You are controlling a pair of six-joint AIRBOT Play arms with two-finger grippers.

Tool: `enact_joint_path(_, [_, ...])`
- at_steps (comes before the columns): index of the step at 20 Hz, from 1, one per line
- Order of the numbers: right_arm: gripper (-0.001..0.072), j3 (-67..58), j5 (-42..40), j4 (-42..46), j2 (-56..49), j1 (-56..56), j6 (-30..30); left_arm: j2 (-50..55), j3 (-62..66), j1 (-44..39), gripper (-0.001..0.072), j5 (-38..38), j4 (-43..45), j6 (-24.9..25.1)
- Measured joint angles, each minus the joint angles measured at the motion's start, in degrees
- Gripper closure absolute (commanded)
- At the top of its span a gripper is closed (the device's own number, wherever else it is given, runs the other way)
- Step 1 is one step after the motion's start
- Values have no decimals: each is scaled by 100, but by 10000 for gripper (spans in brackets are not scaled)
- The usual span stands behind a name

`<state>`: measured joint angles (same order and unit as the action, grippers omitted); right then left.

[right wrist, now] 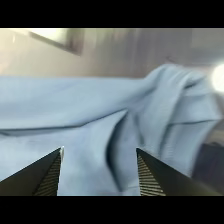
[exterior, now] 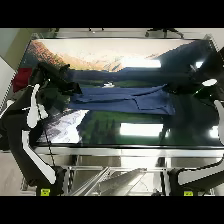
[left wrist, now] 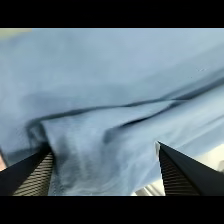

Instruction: Fold the shirts.

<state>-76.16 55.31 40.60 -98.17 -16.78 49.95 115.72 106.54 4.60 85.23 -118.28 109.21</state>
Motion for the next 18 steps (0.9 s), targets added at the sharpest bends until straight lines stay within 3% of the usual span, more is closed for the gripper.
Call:
enact_joint_path(7, [5,-354,713,658,-426,-389,710,-31,916,168,24,334,22,-262])
enact_joint_path(13, [31,-398,1403,433,-896,-127,697,-227,730,240,25,494,-201,-476])
enact_joint_path(14, [266,-400,1423,424,-922,-37,656,-236,723,177,25,503,-328,-492])
enact_joint_path(15, [567,-396,1416,450,-955,68,616,-240,717,74,113,490,-461,-494])
enact_joint_path(16, [690,-389,1379,481,-990,153,619,-238,713,-59,390,426,-551,-520])
enact_joint_path(17, [690,-409,1379,516,-997,227,610,-216,710,-212,689,321,-621,-520])
enact_joint_path(18, [690,-450,1357,568,-984,289,579,-170,708,-389,695,256,-688,-520])
